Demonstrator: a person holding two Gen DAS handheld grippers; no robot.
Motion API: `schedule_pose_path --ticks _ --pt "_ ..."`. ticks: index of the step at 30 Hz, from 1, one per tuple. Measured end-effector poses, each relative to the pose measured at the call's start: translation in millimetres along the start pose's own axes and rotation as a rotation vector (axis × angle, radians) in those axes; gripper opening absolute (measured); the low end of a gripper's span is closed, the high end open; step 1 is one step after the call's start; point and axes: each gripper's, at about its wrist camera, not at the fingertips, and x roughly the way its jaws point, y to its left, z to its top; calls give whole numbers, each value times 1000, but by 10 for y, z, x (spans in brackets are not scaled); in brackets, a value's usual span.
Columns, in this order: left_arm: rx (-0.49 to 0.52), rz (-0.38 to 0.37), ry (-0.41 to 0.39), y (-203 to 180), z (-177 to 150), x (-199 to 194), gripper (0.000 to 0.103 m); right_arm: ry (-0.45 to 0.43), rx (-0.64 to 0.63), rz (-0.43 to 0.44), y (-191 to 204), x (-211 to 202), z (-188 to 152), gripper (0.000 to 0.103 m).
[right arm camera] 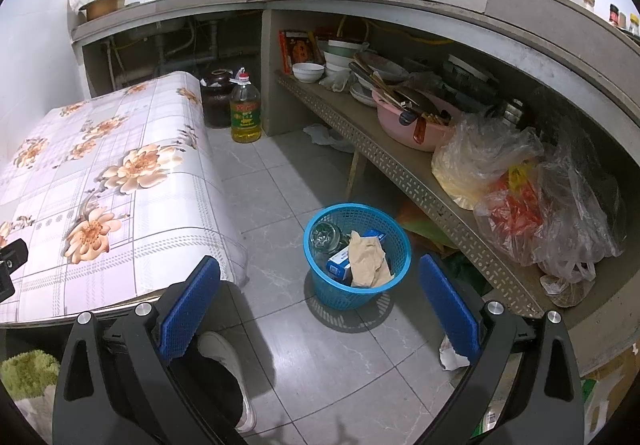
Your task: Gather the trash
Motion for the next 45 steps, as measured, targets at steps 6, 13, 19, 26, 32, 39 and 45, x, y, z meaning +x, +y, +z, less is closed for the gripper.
schedule_pose_path --ticks 6,13,19,26,32,39,45 --pt "-1 0 -1 -9 0 0 94 -1 4 -1 8 -5 -2 96" --pt "1 0 -2 -15 4 -7 94 -5 5 -3 12 -17 6 96" --pt "2 1 -2 -16 6 -8 94 -7 5 -3 19 -24 6 96" --pt "1 1 -2 -19 4 -9 94 -8 7 -4 31 -33 7 96" --pt "6 0 4 -16 4 2 94 -7 7 -4 36 -36 4 96" --pt "12 -1 7 -5 6 10 94 -8 9 -4 43 -36 15 96" --pt "12 -1 8 -8 6 9 94 -6 8 -3 40 -33 15 96"
